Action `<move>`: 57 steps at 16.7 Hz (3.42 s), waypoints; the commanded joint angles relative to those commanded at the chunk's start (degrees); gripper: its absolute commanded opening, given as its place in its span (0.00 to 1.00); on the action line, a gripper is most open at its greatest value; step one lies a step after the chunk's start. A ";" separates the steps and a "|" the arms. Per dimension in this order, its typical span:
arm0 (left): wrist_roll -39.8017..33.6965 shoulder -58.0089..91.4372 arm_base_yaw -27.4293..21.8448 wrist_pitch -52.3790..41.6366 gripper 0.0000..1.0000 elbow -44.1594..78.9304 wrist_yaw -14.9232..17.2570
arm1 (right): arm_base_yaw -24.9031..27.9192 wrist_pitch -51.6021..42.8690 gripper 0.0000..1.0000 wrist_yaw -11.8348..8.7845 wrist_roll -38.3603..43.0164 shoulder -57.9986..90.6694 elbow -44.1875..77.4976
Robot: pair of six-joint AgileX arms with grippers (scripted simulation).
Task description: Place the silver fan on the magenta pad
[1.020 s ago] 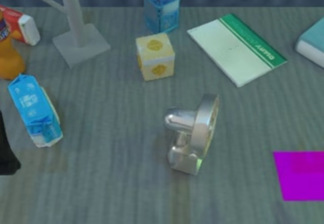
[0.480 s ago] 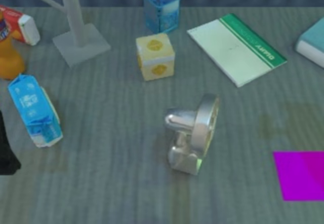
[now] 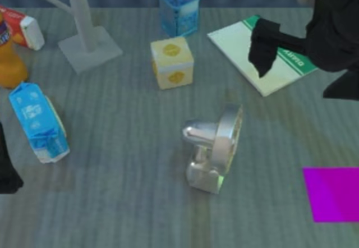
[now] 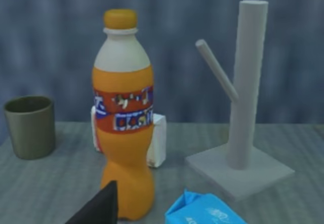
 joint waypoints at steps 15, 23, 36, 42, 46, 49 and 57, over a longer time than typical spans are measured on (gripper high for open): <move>0.00 0.00 0.00 0.00 1.00 0.00 0.00 | 9.38 -19.57 1.00 -0.08 13.93 28.88 29.57; 0.00 0.00 0.00 0.00 1.00 0.00 0.00 | 9.71 -9.09 1.00 -0.07 14.03 28.50 18.59; 0.00 0.00 0.00 0.00 1.00 0.00 0.00 | 9.76 -8.09 0.40 -0.07 14.08 28.51 17.59; 0.00 0.00 0.00 0.00 1.00 0.00 0.00 | 9.76 -8.09 0.00 -0.07 14.08 28.51 17.59; 0.00 0.00 0.00 0.00 1.00 0.00 0.00 | 9.76 -8.09 0.00 -0.07 14.08 28.51 17.59; 0.00 0.00 0.00 0.00 1.00 0.00 0.00 | 9.76 -8.09 0.00 -0.07 14.08 28.51 17.59; 0.00 0.00 0.00 0.00 1.00 0.00 0.00 | 10.07 -17.81 0.00 -0.07 14.18 29.07 27.84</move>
